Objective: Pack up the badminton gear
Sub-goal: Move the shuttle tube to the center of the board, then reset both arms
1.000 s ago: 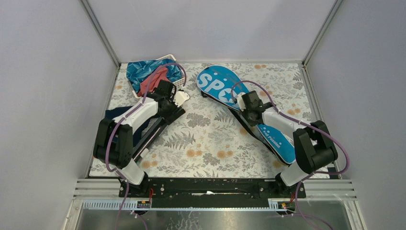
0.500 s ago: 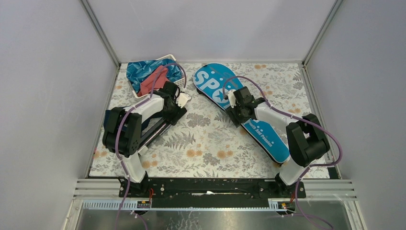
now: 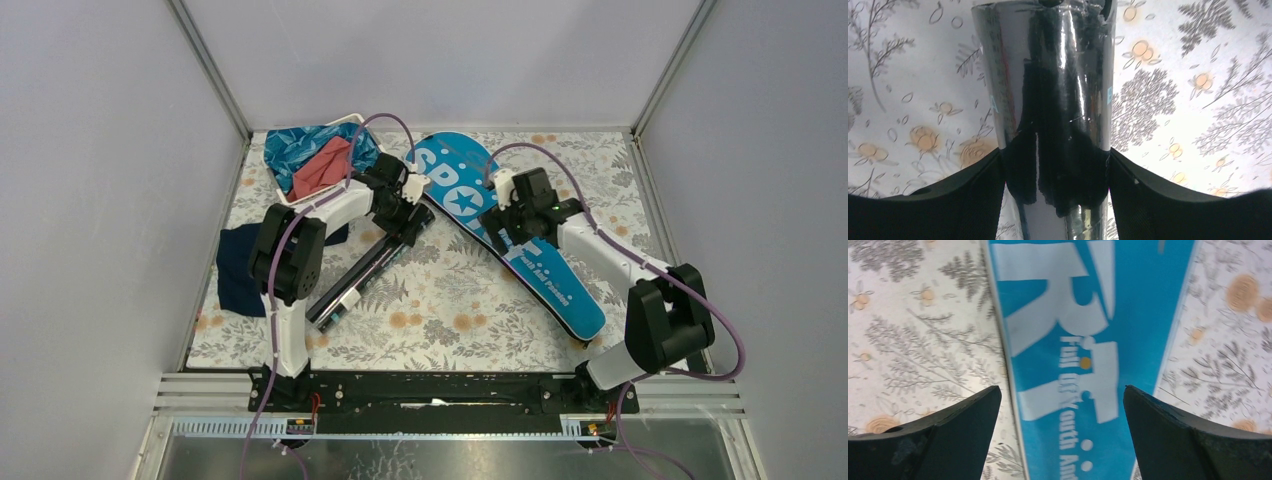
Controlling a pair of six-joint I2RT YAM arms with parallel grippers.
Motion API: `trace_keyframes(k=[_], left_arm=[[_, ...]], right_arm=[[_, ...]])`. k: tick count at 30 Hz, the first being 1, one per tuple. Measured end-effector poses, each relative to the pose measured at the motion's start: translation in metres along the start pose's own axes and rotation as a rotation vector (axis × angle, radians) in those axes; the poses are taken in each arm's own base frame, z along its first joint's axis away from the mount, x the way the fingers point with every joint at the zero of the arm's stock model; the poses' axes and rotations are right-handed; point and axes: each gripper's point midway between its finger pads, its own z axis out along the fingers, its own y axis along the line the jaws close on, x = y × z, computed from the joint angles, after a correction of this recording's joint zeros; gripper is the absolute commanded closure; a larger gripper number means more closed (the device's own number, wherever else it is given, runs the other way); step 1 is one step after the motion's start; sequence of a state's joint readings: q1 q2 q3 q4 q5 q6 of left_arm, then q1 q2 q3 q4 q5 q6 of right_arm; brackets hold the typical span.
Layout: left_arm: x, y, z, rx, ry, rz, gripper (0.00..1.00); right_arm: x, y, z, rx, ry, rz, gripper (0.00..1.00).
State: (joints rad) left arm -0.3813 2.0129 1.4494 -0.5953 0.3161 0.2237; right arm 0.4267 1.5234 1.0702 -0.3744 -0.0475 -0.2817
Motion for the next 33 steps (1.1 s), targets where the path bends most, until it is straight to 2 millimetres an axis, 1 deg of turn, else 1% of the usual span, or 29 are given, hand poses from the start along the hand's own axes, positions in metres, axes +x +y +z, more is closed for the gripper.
trace_keyframes(k=[1,2,4,5,7,9,13,17,20,22,25,27,29,33], left_arm=[[-0.004,-0.002,0.002,0.005,-0.007,-0.007,0.32],[-0.007,-0.002,0.003,0.006,-0.014,-0.011,0.22],[-0.010,-0.003,0.003,0.008,-0.026,-0.017,0.07],[-0.012,-0.003,0.003,0.007,-0.033,-0.020,0.02],[-0.015,-0.003,0.001,0.005,-0.052,-0.021,0.01],[-0.015,-0.005,-0.005,0.003,-0.063,-0.017,0.01],[-0.018,-0.007,-0.024,-0.002,-0.100,0.005,0.01],[-0.022,-0.007,-0.055,0.001,-0.164,0.031,0.01],[-0.023,-0.001,-0.077,-0.011,-0.209,0.033,0.01],[-0.021,0.006,-0.091,-0.023,-0.237,0.025,0.01],[-0.018,0.015,-0.108,-0.044,-0.269,0.008,0.01],[-0.015,0.021,-0.118,-0.058,-0.288,-0.006,0.01],[-0.013,0.026,-0.127,-0.073,-0.307,-0.018,0.01],[-0.013,0.035,-0.146,-0.106,-0.353,-0.032,0.01]], right_arm=[[0.001,-0.009,-0.003,0.015,-0.005,0.018,0.00],[0.003,-0.019,-0.006,0.029,-0.006,0.036,0.00],[0.009,-0.034,-0.008,0.050,0.003,0.061,0.00],[0.013,-0.041,-0.010,0.057,0.010,0.072,0.00],[0.021,-0.050,-0.011,0.063,0.030,0.083,0.01],[0.027,-0.052,-0.011,0.061,0.043,0.077,0.02],[0.040,-0.043,-0.009,0.020,0.076,0.052,0.04],[0.048,-0.035,-0.003,-0.019,0.093,0.044,0.05],[0.057,-0.029,0.005,-0.042,0.125,0.040,0.06],[0.065,-0.021,0.012,-0.059,0.153,0.029,0.06],[0.074,-0.008,0.023,-0.078,0.193,-0.008,0.06],[0.075,-0.001,0.030,-0.079,0.205,-0.032,0.07],[0.074,0.000,0.033,-0.073,0.208,-0.046,0.06],[0.071,0.000,0.034,-0.066,0.202,-0.047,0.03]])
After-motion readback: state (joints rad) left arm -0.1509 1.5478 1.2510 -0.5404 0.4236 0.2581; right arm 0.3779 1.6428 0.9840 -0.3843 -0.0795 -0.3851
